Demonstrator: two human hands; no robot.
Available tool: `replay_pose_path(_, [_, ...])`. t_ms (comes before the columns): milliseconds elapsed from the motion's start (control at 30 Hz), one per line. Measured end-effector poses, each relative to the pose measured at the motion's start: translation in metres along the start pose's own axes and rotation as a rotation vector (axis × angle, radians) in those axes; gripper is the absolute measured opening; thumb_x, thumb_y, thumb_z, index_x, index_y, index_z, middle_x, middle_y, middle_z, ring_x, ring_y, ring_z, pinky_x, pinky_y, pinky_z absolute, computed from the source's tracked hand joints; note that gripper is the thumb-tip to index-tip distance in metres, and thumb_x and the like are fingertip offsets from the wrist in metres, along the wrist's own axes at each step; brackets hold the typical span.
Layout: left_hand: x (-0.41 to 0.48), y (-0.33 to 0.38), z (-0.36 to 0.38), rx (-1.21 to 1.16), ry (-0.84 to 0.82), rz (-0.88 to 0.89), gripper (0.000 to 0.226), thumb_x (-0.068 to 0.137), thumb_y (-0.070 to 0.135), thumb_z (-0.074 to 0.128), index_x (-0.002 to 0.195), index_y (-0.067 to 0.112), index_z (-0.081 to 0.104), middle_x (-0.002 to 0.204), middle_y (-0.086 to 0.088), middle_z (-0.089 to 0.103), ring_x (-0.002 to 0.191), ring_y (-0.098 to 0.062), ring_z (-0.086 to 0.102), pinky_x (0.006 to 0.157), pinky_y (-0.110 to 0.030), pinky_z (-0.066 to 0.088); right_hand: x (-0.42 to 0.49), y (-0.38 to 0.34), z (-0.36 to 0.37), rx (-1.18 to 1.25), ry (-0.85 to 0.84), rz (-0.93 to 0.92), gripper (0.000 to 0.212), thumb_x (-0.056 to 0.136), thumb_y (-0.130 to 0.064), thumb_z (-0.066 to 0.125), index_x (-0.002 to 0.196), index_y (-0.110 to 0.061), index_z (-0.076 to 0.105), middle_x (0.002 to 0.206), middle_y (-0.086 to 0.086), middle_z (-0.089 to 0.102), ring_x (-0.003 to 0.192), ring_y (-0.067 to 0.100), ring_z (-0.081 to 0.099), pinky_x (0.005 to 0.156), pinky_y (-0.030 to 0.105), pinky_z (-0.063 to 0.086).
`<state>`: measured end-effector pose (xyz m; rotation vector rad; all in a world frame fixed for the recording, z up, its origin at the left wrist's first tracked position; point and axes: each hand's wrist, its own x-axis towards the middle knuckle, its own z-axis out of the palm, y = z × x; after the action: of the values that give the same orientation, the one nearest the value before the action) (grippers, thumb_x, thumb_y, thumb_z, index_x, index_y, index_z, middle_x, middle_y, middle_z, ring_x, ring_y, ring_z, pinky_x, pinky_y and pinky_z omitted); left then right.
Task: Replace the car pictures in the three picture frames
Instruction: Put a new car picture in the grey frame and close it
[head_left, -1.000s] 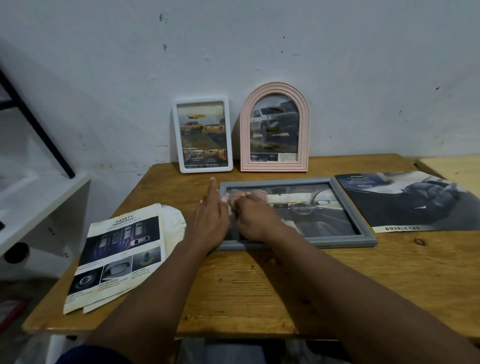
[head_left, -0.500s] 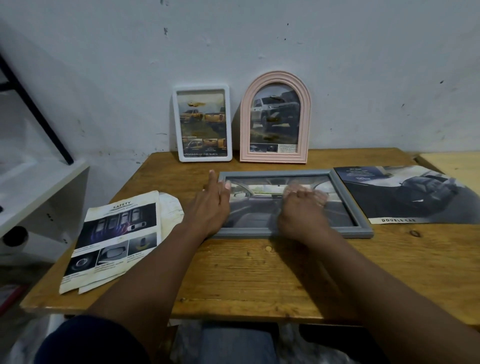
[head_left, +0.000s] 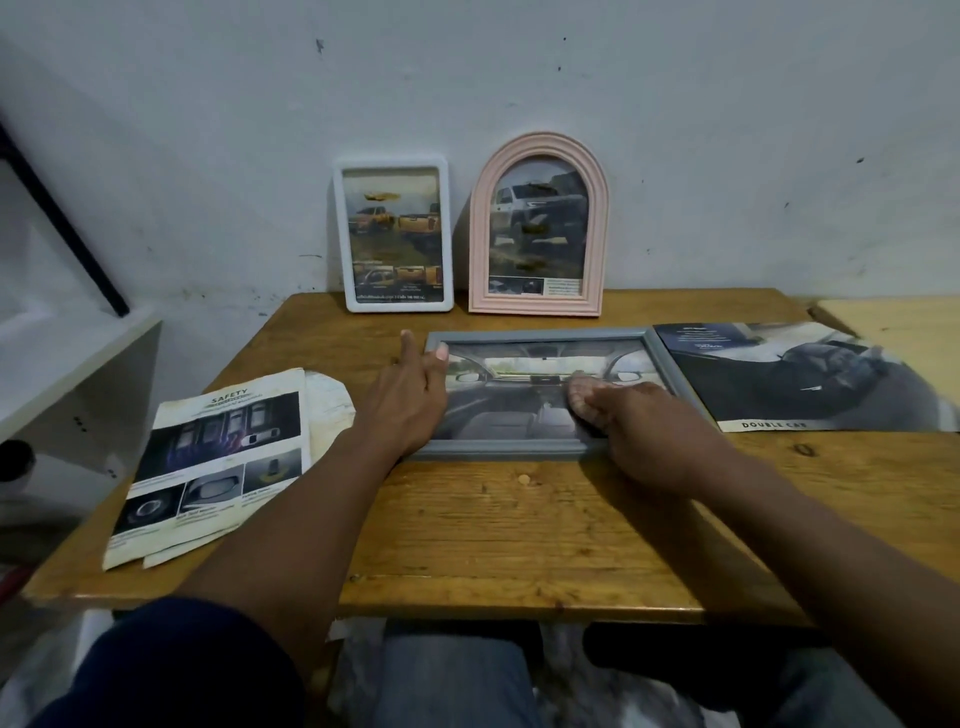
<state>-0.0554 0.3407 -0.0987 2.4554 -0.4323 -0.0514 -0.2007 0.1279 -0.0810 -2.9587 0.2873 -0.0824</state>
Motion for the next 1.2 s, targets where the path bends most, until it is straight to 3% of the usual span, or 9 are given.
replay_pose_path(133, [0.0, -0.001, 0.001, 0.001, -0.009, -0.018, 0.071, 0.107, 0.056, 0.015, 0.163, 0.014, 0.005, 0.162, -0.022, 0.031, 0.146, -0.04, 0.032, 0.115, -0.048, 0.027, 0.012, -0.067, 0.031, -0.119, 0.055, 0.149, 0.053, 0.09, -0.043, 0.054, 0.132, -0.01, 0.049, 0.132, 0.013, 0.051, 0.119, 0.033, 0.047, 0.099, 0.05, 0.044])
replay_pose_path(300, [0.007, -0.01, 0.004, -0.08, -0.004, -0.054, 0.075, 0.103, 0.063, 0.015, 0.164, 0.018, 0.01, 0.167, -0.016, 0.021, 0.152, -0.035, 0.022, 0.119, -0.047, 0.02, 0.025, -0.128, 0.05, 0.203, 0.173, -0.176, 0.023, 0.095, -0.027, 0.05, 0.109, -0.015, 0.063, 0.108, 0.006, 0.063, 0.107, 0.025, 0.048, 0.092, 0.041, 0.043])
replay_pose_path(467, [0.007, -0.012, 0.005, -0.078, -0.002, -0.056, 0.076, 0.103, 0.065, 0.014, 0.164, 0.02, 0.009, 0.165, -0.018, 0.024, 0.151, -0.037, 0.025, 0.119, -0.049, 0.021, 0.002, -0.051, 0.024, 0.346, -0.034, -0.346, 0.04, 0.1, -0.022, 0.047, 0.139, -0.03, 0.053, 0.14, 0.002, 0.054, 0.126, 0.015, 0.046, 0.106, 0.036, 0.038])
replay_pose_path(567, [0.007, -0.011, 0.004, -0.03, -0.009, -0.036, 0.076, 0.103, 0.065, 0.014, 0.164, 0.019, 0.008, 0.165, -0.017, 0.025, 0.15, -0.037, 0.026, 0.119, -0.05, 0.022, -0.015, 0.007, 0.007, 0.229, -0.018, -0.303, 0.041, 0.1, -0.016, 0.051, 0.14, -0.026, 0.053, 0.14, 0.002, 0.056, 0.12, 0.01, 0.046, 0.1, 0.025, 0.033])
replay_pose_path(733, [0.01, -0.009, 0.004, 0.08, -0.001, 0.01, 0.077, 0.103, 0.063, 0.017, 0.163, 0.014, 0.014, 0.162, -0.019, 0.031, 0.147, -0.039, 0.033, 0.115, -0.051, 0.029, -0.033, 0.07, 0.004, 0.093, 0.096, -0.221, 0.04, 0.095, -0.011, 0.055, 0.134, -0.021, 0.06, 0.132, 0.004, 0.061, 0.122, 0.017, 0.051, 0.099, 0.025, 0.036])
replay_pose_path(833, [0.015, -0.01, 0.001, 0.121, -0.032, 0.047, 0.099, 0.088, 0.084, 0.007, 0.157, 0.016, 0.026, 0.159, -0.017, 0.039, 0.141, -0.039, 0.041, 0.112, -0.054, 0.036, -0.029, 0.07, 0.002, 0.162, 0.131, -0.172, 0.032, 0.097, -0.01, 0.051, 0.125, -0.02, 0.064, 0.118, 0.004, 0.063, 0.105, 0.014, 0.053, 0.086, 0.026, 0.043])
replay_pose_path(933, [0.023, -0.009, 0.0, 0.182, -0.084, 0.057, 0.101, 0.083, 0.088, 0.003, 0.162, 0.026, 0.013, 0.166, -0.011, 0.028, 0.152, -0.037, 0.023, 0.121, -0.055, 0.022, -0.012, 0.07, -0.02, 0.449, 0.317, -0.008, 0.028, 0.1, -0.008, 0.046, 0.114, -0.018, 0.068, 0.102, 0.002, 0.067, 0.088, 0.008, 0.061, 0.069, 0.022, 0.049])
replay_pose_path(1033, [0.017, 0.006, 0.004, 0.259, -0.097, 0.186, 0.094, 0.087, 0.084, 0.013, 0.163, 0.03, 0.003, 0.17, -0.006, 0.011, 0.157, -0.027, 0.002, 0.126, -0.049, 0.006, 0.021, 0.078, -0.047, 0.478, 0.496, 0.1, 0.026, 0.098, -0.009, 0.046, 0.102, -0.013, 0.071, 0.097, 0.006, 0.073, 0.089, 0.021, 0.068, 0.074, 0.031, 0.054])
replay_pose_path(1200, [0.0, 0.027, 0.037, 0.326, -0.227, 0.44, 0.1, 0.081, 0.094, 0.02, 0.162, 0.039, -0.002, 0.171, 0.009, -0.002, 0.155, -0.015, -0.012, 0.126, -0.047, -0.001, 0.079, 0.082, -0.041, 0.375, 0.296, 0.143, 0.027, 0.102, -0.029, 0.052, 0.114, -0.01, 0.066, 0.116, 0.005, 0.067, 0.107, 0.022, 0.06, 0.084, 0.029, 0.042])
